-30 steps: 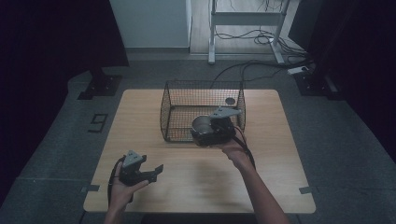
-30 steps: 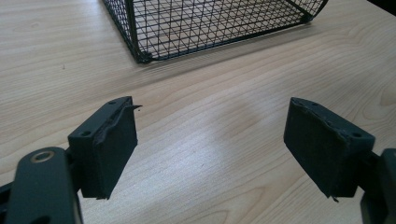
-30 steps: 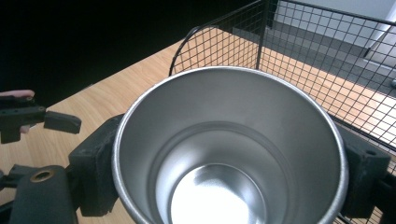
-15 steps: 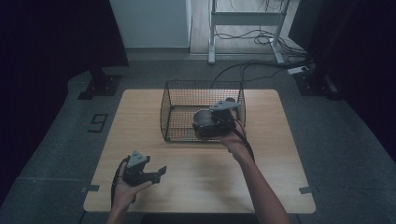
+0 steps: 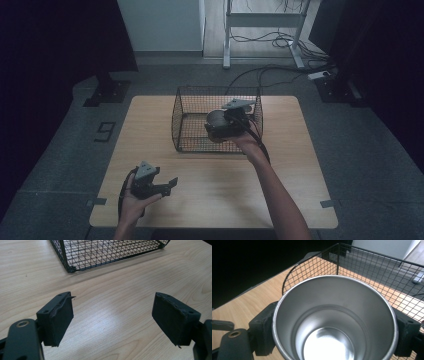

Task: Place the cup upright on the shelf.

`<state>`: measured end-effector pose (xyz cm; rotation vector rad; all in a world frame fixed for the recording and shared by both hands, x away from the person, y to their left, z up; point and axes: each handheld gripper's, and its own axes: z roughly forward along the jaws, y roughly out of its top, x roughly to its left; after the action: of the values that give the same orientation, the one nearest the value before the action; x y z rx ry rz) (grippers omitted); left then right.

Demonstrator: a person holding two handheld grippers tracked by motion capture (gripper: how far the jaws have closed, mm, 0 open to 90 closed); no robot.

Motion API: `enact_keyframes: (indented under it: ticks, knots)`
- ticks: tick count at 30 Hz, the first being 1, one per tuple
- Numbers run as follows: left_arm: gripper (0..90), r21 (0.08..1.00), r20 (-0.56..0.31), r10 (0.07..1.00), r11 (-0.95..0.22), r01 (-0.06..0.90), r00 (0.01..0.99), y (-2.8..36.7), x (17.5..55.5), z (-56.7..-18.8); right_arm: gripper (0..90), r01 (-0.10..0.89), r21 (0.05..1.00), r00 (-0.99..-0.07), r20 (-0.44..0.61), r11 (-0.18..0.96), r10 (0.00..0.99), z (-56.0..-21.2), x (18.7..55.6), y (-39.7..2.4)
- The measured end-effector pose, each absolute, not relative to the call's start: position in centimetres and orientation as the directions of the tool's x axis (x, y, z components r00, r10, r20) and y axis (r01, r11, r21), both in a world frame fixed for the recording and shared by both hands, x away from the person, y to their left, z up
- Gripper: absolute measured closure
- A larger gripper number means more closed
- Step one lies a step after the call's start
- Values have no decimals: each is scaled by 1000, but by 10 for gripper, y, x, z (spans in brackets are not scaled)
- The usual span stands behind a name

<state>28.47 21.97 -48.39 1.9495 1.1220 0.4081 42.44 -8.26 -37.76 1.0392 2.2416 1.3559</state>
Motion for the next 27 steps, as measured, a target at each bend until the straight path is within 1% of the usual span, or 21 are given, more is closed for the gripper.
enact_keyframes:
  ticks: [22, 27]
  knots:
    - [176, 776, -112, 806, -294, 558, 581, 203, 284, -488, 143, 457, 852, -633, 111, 255, 766, -377, 466, -89]
    - [175, 777, -111, 803, -298, 555, 586, 202, 284, -488, 143, 471, 838, -626, 99, 274, 773, -384, 478, -83]
